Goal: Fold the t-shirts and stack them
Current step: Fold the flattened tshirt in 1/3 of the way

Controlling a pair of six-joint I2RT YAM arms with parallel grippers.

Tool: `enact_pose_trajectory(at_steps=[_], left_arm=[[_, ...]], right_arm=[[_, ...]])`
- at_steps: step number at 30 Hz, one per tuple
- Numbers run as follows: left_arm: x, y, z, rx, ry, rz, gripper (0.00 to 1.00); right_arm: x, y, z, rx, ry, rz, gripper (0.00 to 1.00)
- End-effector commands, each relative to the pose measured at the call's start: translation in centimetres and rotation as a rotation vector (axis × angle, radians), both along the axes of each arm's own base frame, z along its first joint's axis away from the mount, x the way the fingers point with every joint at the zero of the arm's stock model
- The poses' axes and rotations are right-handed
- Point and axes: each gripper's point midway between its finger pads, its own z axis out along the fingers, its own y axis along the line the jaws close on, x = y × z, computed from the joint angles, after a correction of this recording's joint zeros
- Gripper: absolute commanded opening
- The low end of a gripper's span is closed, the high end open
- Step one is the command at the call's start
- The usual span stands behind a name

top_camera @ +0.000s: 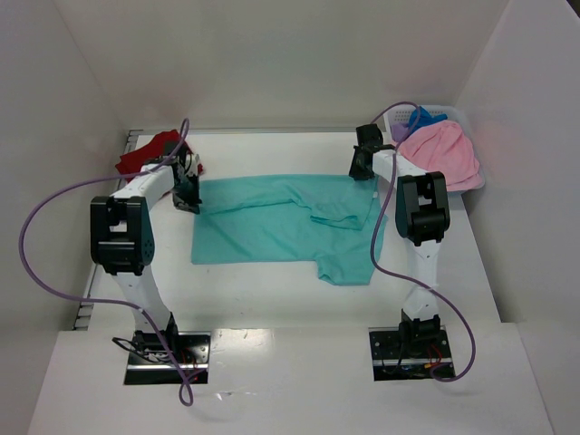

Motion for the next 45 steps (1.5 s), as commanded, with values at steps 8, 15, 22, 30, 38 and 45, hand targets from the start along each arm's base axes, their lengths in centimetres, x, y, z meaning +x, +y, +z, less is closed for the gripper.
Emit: enact_pose_trajectory(at_steps=[8,15,22,30,38,45], left_arm=[[-2.5,0.4,0.0,0.014,0.08,-0.01,0.21],[0.8,1.2,4.7,0.054,-0.067,0.018,0.54],[6.3,-0.1,6.1,-0.031,-0.207,0.047,0.74],[8.2,-1.1,1.4,-0.098,-0.19,0.064,0.61],[9.2,-1.1,-0.8,-0.133,-0.198,0.1,0.46],[9.2,-0.4,-1.7,-0.117,-0.178,0.119,0.51]], right_arm=[[-1.2,-0.6,-0.3,-0.012,0.032,-0.011,0.0],[-1.2,-0.6,-0.3,-0.012,0.032,-0.011,0.0],[-1.3,-0.5,-0.3,-0.004,0.033,-0.006,0.0],[-1.5,-0.1,0.1,0.014,0.027,0.007,0.0],[-1.5,-0.1,0.1,0.014,0.027,0.007,0.0],[-1.5,-0.3,0.1,0.007,0.025,0.001,0.0]])
